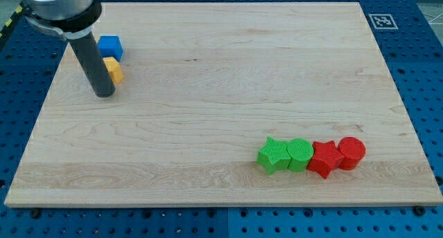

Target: Nudge blue triangle up a bit

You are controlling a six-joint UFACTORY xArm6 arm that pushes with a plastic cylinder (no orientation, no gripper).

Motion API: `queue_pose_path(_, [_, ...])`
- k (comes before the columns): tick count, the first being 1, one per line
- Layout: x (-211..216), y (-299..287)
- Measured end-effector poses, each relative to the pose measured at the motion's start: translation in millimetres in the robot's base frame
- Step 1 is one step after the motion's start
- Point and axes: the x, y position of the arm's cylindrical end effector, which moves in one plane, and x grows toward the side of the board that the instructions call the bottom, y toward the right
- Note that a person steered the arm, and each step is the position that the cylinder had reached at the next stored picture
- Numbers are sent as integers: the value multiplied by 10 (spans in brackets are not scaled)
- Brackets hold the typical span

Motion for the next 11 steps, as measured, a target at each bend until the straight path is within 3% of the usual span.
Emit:
queue_pose_path(4, [-286,-46])
queue_pose_path(8, [25,-108])
queue_pose_path(11, [-152,-408])
